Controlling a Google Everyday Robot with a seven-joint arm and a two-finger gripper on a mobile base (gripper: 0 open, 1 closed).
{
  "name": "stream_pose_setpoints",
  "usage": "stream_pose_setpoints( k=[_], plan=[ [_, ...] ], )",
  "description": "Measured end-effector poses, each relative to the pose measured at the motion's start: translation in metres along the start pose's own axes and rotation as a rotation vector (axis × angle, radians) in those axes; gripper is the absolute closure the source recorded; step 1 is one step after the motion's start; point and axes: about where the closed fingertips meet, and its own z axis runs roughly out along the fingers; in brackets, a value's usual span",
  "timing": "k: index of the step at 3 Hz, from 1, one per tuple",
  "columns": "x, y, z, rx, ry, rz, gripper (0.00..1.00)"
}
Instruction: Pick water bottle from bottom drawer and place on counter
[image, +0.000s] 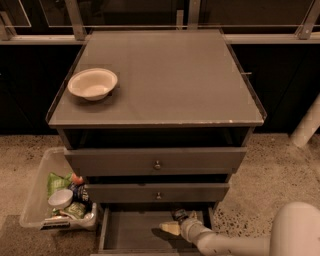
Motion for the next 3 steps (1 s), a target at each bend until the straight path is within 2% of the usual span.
stream_pose_setpoints(
  k=[1,2,3],
  plan=[
    [-0.001,0.002,0.004,-0.002,0.000,-0.002,0.00],
    [0.006,-0.008,0.017,0.019,0.009,0.003,0.00],
    [0.011,-0.021,0.037,0.051,0.018,-0.023,0.00]
  ],
)
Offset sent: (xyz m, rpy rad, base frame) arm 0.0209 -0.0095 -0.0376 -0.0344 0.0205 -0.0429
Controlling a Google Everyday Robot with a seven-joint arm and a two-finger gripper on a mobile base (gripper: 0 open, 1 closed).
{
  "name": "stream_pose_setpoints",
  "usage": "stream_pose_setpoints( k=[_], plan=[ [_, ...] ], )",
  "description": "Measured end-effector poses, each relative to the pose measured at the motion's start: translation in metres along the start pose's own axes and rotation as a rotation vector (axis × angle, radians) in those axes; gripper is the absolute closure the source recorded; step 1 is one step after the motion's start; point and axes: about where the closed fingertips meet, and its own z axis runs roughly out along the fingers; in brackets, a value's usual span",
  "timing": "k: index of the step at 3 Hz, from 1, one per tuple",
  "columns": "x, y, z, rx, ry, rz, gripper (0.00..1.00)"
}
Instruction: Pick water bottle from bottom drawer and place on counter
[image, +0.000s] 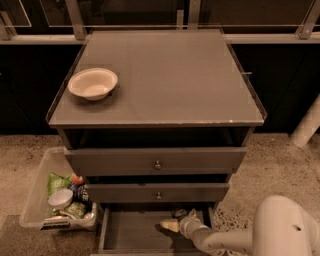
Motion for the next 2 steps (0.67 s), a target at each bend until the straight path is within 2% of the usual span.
stream_pose_setpoints(
  k=[1,2],
  plan=[
    [0.0073,-0.0094,0.0151,0.039,0.012,-0.021,0.00],
    [0.0072,-0.0093,0.0160,0.041,0.013,-0.021,0.20]
  ],
)
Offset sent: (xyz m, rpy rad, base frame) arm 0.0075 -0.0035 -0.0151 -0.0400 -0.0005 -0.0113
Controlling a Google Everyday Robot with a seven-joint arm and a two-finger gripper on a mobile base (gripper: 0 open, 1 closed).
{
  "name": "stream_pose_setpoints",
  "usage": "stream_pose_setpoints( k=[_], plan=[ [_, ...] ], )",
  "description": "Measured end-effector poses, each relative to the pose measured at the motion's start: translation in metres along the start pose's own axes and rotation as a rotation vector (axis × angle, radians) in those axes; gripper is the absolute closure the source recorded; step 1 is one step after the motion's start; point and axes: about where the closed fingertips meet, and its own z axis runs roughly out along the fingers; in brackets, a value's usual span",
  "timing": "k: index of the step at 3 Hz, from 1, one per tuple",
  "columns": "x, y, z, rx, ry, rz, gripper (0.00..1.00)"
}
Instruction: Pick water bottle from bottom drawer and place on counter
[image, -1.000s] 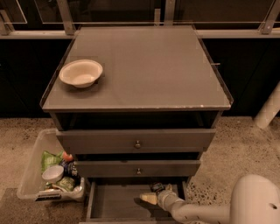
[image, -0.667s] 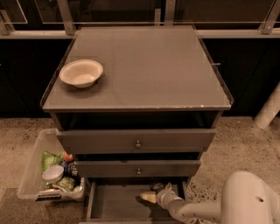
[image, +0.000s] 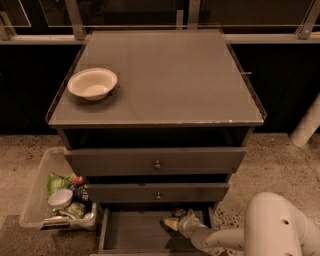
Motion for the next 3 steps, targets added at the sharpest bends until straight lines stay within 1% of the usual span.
stream_pose_setpoints(
  k=[1,3],
  plan=[
    [0.0000,0.0000,0.0000,0.000,0.000,0.000,0.41],
    [0.0000,0.0000,0.0000,0.000,0.000,0.000,0.90]
  ],
)
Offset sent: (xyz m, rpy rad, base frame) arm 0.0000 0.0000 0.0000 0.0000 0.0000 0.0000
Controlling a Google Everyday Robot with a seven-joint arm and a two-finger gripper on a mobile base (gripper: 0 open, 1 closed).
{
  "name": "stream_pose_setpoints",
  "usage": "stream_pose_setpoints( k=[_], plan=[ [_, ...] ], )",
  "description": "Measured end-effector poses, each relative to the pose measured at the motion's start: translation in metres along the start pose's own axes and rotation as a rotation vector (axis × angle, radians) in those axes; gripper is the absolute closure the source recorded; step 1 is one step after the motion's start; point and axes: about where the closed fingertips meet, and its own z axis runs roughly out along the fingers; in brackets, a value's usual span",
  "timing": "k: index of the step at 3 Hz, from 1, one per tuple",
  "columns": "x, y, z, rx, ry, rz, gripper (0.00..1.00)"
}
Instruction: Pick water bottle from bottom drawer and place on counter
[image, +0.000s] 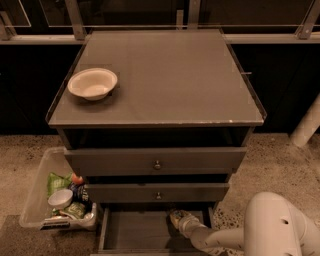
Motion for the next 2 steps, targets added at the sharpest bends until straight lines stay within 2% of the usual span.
stream_pose_setpoints(
  k=[1,2],
  plan=[
    [0.0000,0.0000,0.0000,0.000,0.000,0.000,1.00],
    [-0.0073,-0.0019,-0.0079,-0.012,0.012,-0.005,1.00]
  ],
)
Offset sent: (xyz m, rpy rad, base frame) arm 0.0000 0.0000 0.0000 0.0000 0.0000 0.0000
